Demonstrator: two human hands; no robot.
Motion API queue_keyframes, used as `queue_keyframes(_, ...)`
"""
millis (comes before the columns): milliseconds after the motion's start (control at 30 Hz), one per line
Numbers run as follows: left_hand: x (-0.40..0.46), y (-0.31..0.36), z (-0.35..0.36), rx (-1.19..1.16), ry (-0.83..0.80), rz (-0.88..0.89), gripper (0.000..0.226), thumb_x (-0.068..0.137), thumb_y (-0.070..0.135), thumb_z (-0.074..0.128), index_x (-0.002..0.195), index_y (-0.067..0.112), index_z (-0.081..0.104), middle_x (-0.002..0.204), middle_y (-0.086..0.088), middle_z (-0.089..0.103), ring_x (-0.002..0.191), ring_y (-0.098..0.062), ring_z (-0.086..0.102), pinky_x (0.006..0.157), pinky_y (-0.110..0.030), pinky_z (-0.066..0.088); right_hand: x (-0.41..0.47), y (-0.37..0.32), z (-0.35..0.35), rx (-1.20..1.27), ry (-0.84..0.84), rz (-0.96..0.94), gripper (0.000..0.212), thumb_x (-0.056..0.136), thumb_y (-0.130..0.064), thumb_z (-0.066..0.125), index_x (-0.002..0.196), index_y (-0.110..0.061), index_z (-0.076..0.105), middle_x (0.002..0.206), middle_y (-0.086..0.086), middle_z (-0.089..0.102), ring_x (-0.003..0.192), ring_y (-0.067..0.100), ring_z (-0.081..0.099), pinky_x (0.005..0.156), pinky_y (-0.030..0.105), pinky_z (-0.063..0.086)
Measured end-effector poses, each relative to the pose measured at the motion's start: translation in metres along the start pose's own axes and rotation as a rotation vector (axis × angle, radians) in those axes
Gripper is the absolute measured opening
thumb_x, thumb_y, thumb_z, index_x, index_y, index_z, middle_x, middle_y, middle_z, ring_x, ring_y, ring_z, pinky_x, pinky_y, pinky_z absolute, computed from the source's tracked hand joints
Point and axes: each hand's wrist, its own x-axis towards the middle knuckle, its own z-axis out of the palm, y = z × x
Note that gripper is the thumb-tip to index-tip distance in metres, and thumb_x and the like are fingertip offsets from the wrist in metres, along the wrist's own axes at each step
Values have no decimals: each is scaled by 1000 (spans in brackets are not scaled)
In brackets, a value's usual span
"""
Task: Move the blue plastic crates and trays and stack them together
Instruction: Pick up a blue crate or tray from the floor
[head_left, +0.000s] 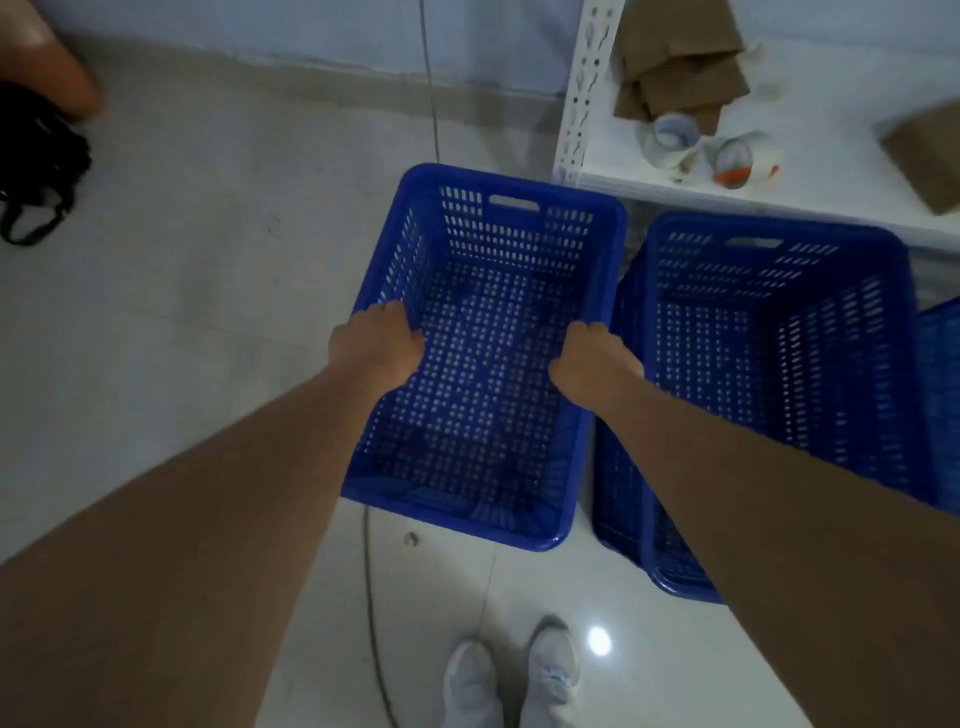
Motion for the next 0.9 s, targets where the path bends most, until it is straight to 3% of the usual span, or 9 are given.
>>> queue_keyframes(67,13,-15,30,20,-12,-96,47,96,33,41,134,6,39,134,-16,49,118,-35,49,92,-44,42,16,14,27,-46,-9,86,48,93,-21,47,134,-2,34,136,20,38,122,34,42,87,41,44)
queue_keyframes(267,54,-54,117,29,-9,-276,79,95,37,47,151,5,3,159,-18,6,146,-34,11,116,-47,21,69,55,104,3,-44,307,83,93,-26,51,147,1,-5,154,25,12,139,38,23,101,43,40)
queue_keyframes(333,66,-64,139,50,8,-327,87,93,39,51,151,6,-5,160,-17,-5,148,-32,0,119,-46,12,85,61,122,102,-61,360,84,92,-23,51,147,2,-9,155,24,13,140,37,22,103,44,38)
queue_keyframes(467,85,-87,176,89,9,-473,97,89,42,55,150,10,-13,160,-14,-14,148,-30,-9,119,-48,1,108,75,155,267,-43,474,80,90,-21,52,147,0,1,148,20,32,131,34,38,101,47,44)
queue_keyframes(567,90,-104,199,5,-56,-603,102,87,45,58,150,10,-14,161,-12,-7,148,-30,-1,118,-51,1,117,87,174,337,41,525,67,89,-16,51,144,1,16,136,22,45,118,34,50,89,40,46)
queue_keyframes(633,95,-113,206,-82,-35,-670,102,85,41,62,151,8,-7,159,-14,7,145,-33,14,117,-53,11,124,93,182,388,99,555,52,88,-13,51,135,1,33,130,22,50,113,35,53,76,37,46)
queue_keyframes(733,107,-131,205,-252,104,-723,63,89,23,58,140,-1,30,143,-21,39,129,-38,39,106,-51,35,127,102,188,435,145,560,20,92,-15,53,109,-5,49,95,17,57,79,28,57,46,25,36)
queue_keyframes(800,106,-139,201,-357,157,-694,42,92,22,53,123,-4,48,125,-26,56,112,-41,54,91,-44,48,124,105,186,462,243,530,18,91,-17,56,104,-4,53,87,16,56,73,27,55,43,25,33)
queue_keyframes(900,90,-143,188,-355,269,-548,35,92,30,55,104,-2,56,102,-24,63,90,-39,61,69,-39,48,114,103,167,479,410,478,27,90,-17,59,107,3,54,104,24,62,86,33,60,53,29,40)
